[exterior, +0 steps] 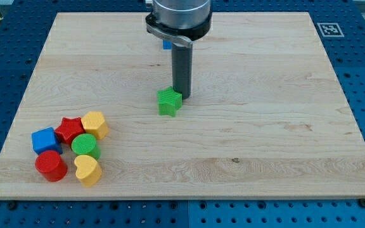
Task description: Push the green star to the group of blocks
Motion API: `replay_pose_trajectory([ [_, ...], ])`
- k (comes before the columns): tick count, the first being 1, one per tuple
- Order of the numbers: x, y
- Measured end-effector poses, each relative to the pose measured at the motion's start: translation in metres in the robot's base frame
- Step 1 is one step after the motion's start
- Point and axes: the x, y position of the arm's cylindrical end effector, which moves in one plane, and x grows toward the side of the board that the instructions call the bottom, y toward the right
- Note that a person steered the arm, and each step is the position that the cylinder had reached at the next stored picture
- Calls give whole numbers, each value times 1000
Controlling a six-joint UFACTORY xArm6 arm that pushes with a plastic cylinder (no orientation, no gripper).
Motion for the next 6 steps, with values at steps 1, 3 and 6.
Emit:
replay_pose_trajectory([
  [1, 5, -13],
  [3, 40, -18],
  [6, 84, -48],
])
